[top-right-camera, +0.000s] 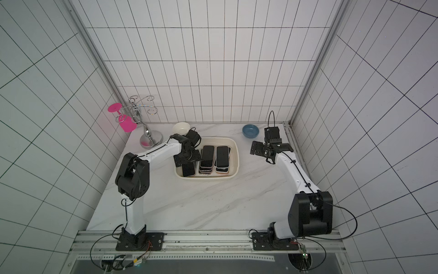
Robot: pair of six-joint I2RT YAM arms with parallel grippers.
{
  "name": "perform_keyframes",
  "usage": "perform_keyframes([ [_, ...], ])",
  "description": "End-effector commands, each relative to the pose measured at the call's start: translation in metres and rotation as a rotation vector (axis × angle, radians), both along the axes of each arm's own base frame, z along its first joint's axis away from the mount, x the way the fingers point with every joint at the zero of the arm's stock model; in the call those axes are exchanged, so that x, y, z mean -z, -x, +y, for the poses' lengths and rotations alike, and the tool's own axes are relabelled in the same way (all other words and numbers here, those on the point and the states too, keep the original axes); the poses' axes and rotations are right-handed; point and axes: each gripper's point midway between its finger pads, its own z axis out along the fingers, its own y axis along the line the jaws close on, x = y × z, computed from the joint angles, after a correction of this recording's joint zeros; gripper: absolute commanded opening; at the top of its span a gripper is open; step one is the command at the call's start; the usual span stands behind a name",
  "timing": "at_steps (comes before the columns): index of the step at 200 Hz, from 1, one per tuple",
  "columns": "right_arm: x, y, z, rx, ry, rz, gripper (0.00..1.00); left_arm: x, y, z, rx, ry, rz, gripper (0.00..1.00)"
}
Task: Take the phone out of the storage box
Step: Pick up the phone from the storage box.
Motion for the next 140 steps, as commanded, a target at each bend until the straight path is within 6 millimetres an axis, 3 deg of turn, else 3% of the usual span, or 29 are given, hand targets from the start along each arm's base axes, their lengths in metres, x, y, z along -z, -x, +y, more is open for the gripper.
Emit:
perform_keyframes([
  [1,0.0,0.0,0.002,-0.014,0.007,0.013,0.99,0.003,-0.002,0.002,0.019,-0.001,-0.009,0.98],
  [140,0.009,0.001,0.003,-0.024,0.013,0.034,1.0,0.034,0.008,0.013,0.027,-0.01,0.03,0.98],
])
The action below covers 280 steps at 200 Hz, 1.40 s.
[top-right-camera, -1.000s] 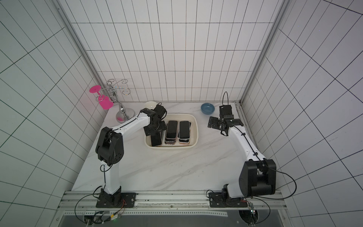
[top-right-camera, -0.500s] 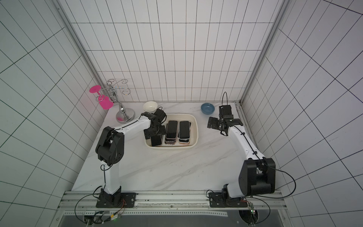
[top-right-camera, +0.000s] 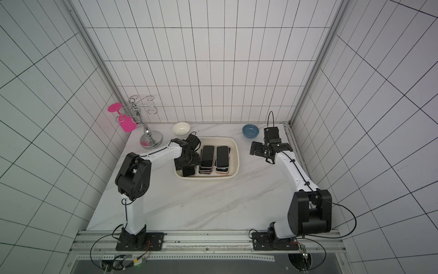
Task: Take the phone out of the storage box
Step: Pick up the phone from the storage box.
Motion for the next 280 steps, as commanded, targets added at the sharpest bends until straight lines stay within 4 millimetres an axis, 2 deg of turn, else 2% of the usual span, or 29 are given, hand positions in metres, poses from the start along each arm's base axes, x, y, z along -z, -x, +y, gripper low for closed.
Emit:
perform_keyframes([
  [1,0.005,0.002,0.002,-0.013,0.011,0.021,1.0,0.008,0.001,0.012,-0.014,-0.018,0.014,0.98],
  [27,0.006,0.002,0.001,-0.01,0.016,0.025,1.0,0.008,0.002,0.015,-0.014,-0.026,0.009,0.94],
  [89,0.005,0.001,0.006,-0.014,-0.005,0.03,0.98,-0.005,-0.001,0.02,-0.007,-0.013,-0.023,0.69],
  [123,-0.004,-0.002,0.032,-0.084,-0.105,0.03,0.98,-0.021,-0.003,0.017,0.03,0.01,-0.058,0.58],
  [154,-0.018,-0.007,0.07,-0.186,-0.267,0.038,0.97,-0.054,-0.004,0.009,0.084,0.055,-0.121,0.51],
  [185,-0.04,-0.022,0.115,-0.296,-0.497,0.086,0.94,-0.089,0.003,-0.009,0.197,0.119,-0.176,0.47],
  [200,-0.055,-0.031,0.139,-0.354,-0.594,0.11,0.91,-0.099,0.012,-0.018,0.265,0.123,-0.17,0.46],
  [217,-0.062,-0.036,0.167,-0.428,-0.645,0.148,0.89,-0.102,0.022,-0.023,0.308,0.115,-0.161,0.46],
  [248,-0.058,-0.038,0.214,-0.52,-0.694,0.211,0.86,-0.109,0.033,-0.033,0.362,0.137,-0.164,0.45],
  [280,-0.033,-0.034,0.248,-0.562,-0.696,0.297,0.76,-0.113,0.043,-0.049,0.44,0.154,-0.174,0.45],
])
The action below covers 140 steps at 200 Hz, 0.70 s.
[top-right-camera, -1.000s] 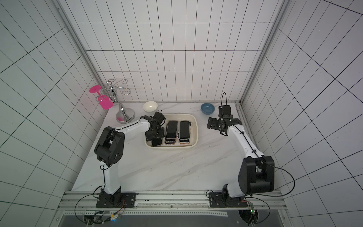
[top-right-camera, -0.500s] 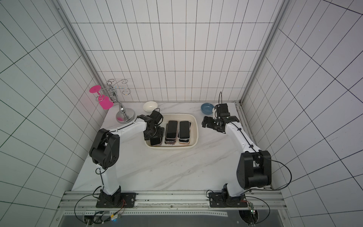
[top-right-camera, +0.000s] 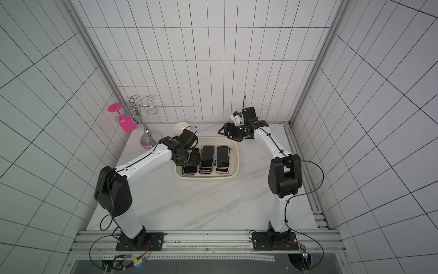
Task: Take the phone out of the storage box
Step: Pick up the phone from the storage box.
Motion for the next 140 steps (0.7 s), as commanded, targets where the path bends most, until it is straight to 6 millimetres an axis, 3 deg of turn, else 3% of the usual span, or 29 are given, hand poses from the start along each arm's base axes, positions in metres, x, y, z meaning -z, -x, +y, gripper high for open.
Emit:
perform_keyframes([
  [1,0.007,0.014,0.027,-0.073,-0.027,0.08,0.76,-0.021,0.005,-0.014,0.08,0.042,-0.055,0.45],
  [46,0.036,0.043,0.062,-0.17,-0.011,0.133,0.72,-0.021,0.011,-0.024,0.117,0.069,-0.063,0.45],
  [89,0.053,0.053,0.073,-0.199,-0.03,0.185,0.62,-0.026,0.013,-0.031,0.131,0.089,-0.075,0.44],
  [140,0.069,0.075,0.085,-0.266,-0.061,0.233,0.57,-0.029,0.013,-0.034,0.14,0.103,-0.082,0.44],
])
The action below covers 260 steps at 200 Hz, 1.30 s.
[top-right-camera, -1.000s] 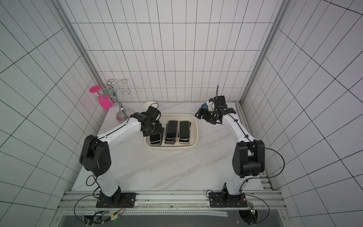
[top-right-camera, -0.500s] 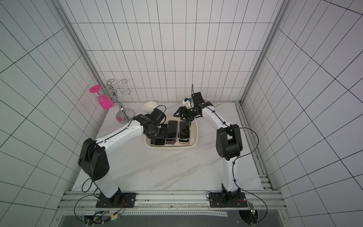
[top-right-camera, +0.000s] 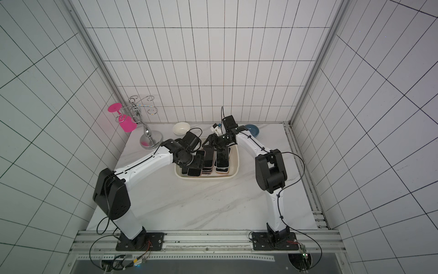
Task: Take the phone out of the storage box
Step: Pick up the phone from the storage box.
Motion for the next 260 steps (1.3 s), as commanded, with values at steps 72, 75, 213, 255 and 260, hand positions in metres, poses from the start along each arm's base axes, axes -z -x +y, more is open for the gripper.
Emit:
perform_keyframes([
  [72,0.019,0.038,0.022,-0.122,-0.134,0.131,0.17,-0.024,-0.004,-0.011,0.045,0.057,-0.09,0.44],
  [75,0.018,0.039,0.022,-0.126,-0.141,0.134,0.16,-0.024,-0.004,-0.011,0.047,0.057,-0.092,0.44],
  [213,-0.033,0.047,-0.022,-0.055,-0.175,0.005,0.0,-0.05,0.003,-0.037,0.131,0.207,-0.091,0.93],
  [255,-0.02,0.04,-0.049,0.017,-0.134,0.027,0.0,-0.057,-0.002,-0.038,0.107,0.23,-0.093,0.97],
  [260,-0.02,0.039,-0.052,0.026,-0.13,0.024,0.0,-0.058,-0.002,-0.037,0.1,0.234,-0.092,0.98],
])
